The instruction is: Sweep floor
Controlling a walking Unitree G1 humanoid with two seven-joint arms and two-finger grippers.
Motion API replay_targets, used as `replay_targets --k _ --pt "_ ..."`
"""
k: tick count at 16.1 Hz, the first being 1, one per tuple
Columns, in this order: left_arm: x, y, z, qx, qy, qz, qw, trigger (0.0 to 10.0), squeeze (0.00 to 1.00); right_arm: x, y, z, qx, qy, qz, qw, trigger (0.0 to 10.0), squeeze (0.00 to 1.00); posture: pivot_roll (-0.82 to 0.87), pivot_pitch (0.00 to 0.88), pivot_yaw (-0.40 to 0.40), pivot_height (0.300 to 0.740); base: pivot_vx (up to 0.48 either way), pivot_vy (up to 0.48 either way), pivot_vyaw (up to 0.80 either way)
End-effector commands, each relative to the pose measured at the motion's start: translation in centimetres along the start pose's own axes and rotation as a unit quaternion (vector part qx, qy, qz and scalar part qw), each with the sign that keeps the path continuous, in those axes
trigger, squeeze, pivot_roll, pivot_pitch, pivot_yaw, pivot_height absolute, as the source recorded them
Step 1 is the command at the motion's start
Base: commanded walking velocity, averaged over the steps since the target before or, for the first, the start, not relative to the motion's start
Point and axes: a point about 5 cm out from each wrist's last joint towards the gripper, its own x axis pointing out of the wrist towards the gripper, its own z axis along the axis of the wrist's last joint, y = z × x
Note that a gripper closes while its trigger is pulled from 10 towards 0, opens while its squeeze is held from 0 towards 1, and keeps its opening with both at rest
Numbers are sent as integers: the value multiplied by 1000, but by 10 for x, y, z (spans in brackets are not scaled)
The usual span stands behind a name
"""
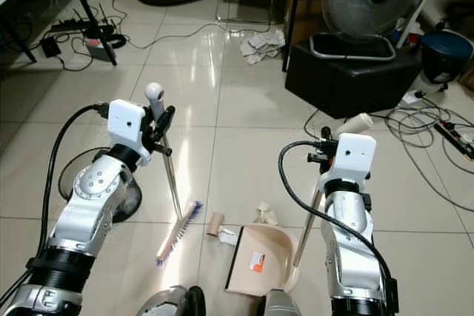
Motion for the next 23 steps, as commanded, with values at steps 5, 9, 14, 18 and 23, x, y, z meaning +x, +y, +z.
replay_targets --k 5,9,14,18,23 --pt "5 -1 -5 6 6 16 1000 10000 0 7 -6 8 -24 -53 -27 998 10000 0 -1 148 59 740 0 0 0" --pt "22 -1 -4 -3 -20 53 998 10000 0 20 -11 7 -50 -66 -35 996 10000 0 20 226 82 740 0 0 0" --pt "44 -7 5 6 -51 54 997 10000 0 29 -7 7 -103 -84 -14 991 10000 0 34 311 120 740 0 0 0" --pt "53 -11 6 6 -61 50 997 10000 0 26 -8 22 -168 -150 -24 974 10000 0 29 357 136 740 0 0 0" --pt "56 -17 3 4 -63 43 997 10000 0 21 -9 21 -181 -159 -26 970 10000 0 33 382 143 740 0 0 0"
